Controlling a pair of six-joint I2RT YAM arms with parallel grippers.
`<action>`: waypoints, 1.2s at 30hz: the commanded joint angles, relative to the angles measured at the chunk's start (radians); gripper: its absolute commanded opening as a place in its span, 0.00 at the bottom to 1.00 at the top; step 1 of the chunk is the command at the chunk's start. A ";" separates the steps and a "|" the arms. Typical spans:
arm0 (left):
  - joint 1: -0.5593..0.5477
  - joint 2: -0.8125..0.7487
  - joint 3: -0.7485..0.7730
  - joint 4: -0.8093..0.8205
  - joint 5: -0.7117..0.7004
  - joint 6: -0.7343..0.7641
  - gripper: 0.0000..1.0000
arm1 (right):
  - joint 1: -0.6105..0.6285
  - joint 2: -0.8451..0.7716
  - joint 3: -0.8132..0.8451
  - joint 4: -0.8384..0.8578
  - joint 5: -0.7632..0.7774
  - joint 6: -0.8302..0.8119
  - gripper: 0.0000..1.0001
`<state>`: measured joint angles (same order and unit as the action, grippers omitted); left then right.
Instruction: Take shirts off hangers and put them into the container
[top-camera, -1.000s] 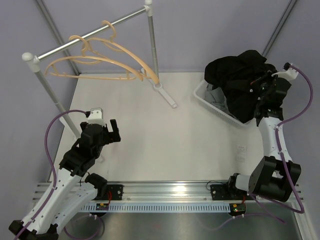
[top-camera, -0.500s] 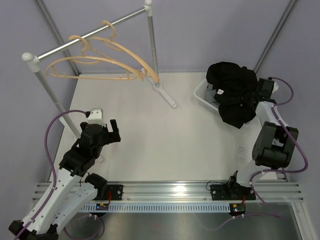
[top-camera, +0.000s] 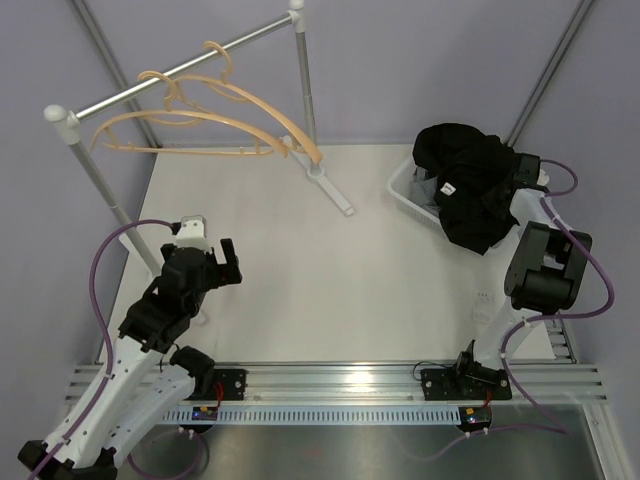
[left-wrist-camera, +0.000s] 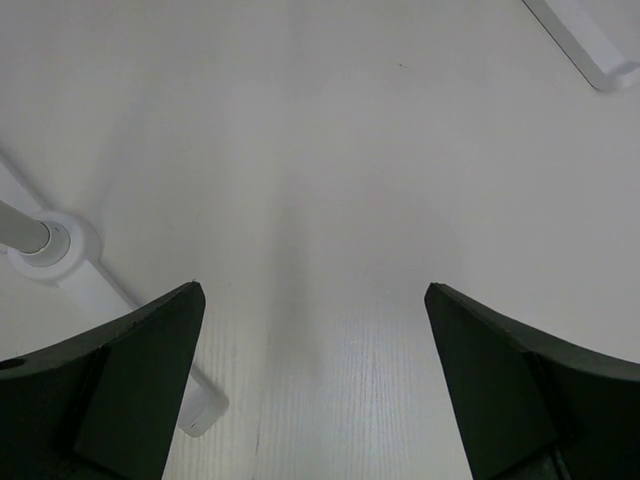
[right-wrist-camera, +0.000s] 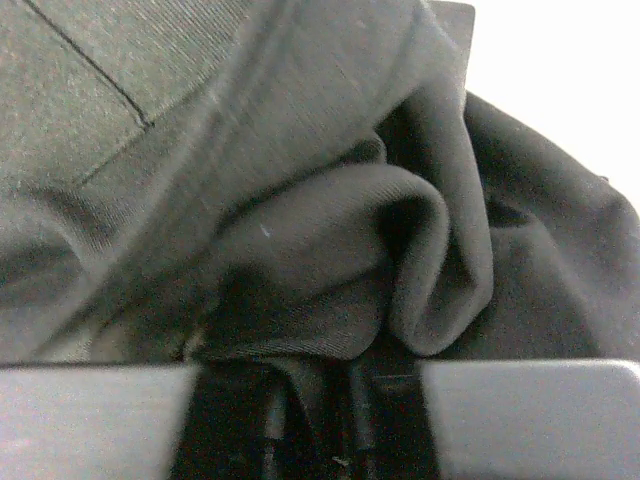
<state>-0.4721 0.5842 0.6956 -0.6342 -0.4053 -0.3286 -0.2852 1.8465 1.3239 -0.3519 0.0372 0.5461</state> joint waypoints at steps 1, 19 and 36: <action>0.004 0.000 0.001 0.039 0.014 0.016 0.99 | 0.004 -0.128 0.006 -0.073 0.039 -0.038 0.35; 0.004 -0.009 0.001 0.039 0.017 0.017 0.99 | 0.063 -0.673 -0.259 -0.018 -0.061 -0.008 0.64; 0.004 -0.018 -0.004 0.039 0.010 0.013 0.99 | 0.075 -0.589 -0.437 0.151 -0.047 0.097 0.37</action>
<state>-0.4721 0.5774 0.6952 -0.6342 -0.3973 -0.3286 -0.2047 1.2163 0.8227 -0.2584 -0.0616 0.6312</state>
